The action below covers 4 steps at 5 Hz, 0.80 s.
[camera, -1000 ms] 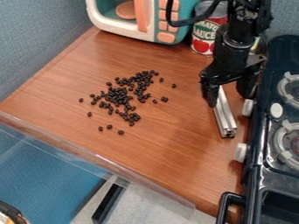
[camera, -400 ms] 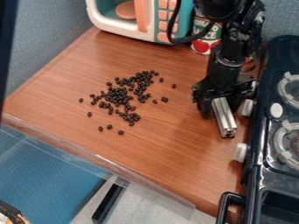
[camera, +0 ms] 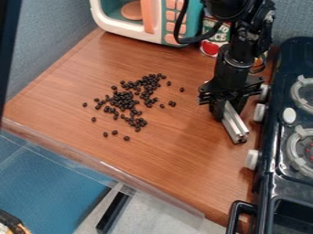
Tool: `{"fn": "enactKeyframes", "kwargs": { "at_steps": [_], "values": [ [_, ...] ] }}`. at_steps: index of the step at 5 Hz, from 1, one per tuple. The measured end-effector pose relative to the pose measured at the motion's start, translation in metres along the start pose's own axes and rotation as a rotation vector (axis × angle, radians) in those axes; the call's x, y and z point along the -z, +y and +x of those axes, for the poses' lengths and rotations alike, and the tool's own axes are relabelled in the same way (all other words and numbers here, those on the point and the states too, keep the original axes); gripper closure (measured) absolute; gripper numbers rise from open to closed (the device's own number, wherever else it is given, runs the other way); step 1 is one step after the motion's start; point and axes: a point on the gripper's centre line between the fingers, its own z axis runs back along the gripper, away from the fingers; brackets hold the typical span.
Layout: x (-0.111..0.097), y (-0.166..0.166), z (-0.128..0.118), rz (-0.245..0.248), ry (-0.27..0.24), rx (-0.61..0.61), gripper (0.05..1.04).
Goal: Sweep into pile
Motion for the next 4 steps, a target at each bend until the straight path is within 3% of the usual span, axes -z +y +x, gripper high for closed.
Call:
{"fn": "enactKeyframes", "kwargs": {
  "at_steps": [1, 2, 3, 4],
  "values": [
    [-0.004, 0.004, 0.013, -0.013, 0.023, -0.071, 0.698],
    [-0.029, 0.011, 0.057, -0.1, 0.015, -0.249, 0.698],
    [-0.046, 0.019, 0.085, -0.156, 0.019, -0.373, 0.698],
    [-0.05, 0.026, 0.101, -0.175, 0.001, -0.441, 0.698]
  ]
}}
